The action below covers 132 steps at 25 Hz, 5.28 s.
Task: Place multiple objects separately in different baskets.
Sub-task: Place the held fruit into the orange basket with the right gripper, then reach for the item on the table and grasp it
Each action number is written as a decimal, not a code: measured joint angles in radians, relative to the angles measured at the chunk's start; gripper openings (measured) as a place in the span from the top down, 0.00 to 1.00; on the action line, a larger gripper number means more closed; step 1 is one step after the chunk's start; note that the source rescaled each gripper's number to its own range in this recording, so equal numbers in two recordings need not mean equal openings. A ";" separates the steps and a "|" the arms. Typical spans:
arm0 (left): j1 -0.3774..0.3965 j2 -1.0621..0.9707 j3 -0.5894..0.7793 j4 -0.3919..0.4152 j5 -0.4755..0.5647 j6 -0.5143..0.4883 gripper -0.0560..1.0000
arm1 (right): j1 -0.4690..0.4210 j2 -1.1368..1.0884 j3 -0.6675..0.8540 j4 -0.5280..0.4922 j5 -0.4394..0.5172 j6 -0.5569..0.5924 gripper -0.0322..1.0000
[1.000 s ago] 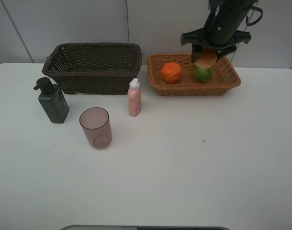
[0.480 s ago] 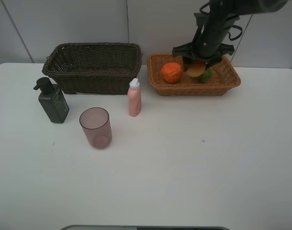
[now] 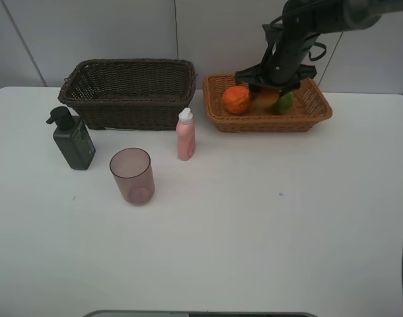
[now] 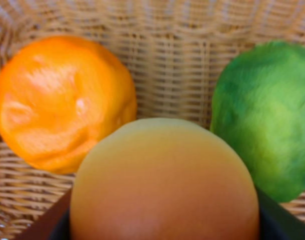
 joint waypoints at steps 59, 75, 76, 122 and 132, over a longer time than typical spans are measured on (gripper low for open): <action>0.000 0.000 0.000 0.000 0.000 0.000 0.00 | -0.214 -1.199 0.600 0.219 0.418 -0.237 0.07; 0.000 0.000 0.000 0.000 0.000 0.000 0.00 | -0.207 -1.845 0.604 0.137 0.503 -0.240 0.07; 0.000 0.000 0.000 0.000 0.000 0.000 0.00 | -0.207 -1.873 0.609 0.137 0.502 -0.240 0.07; 0.000 0.000 0.000 0.000 0.000 0.000 0.00 | -0.325 -2.155 1.127 0.182 0.336 -0.374 0.07; 0.000 0.000 0.000 0.000 0.000 0.000 0.00 | -0.325 -2.155 1.127 0.182 0.336 -0.374 0.07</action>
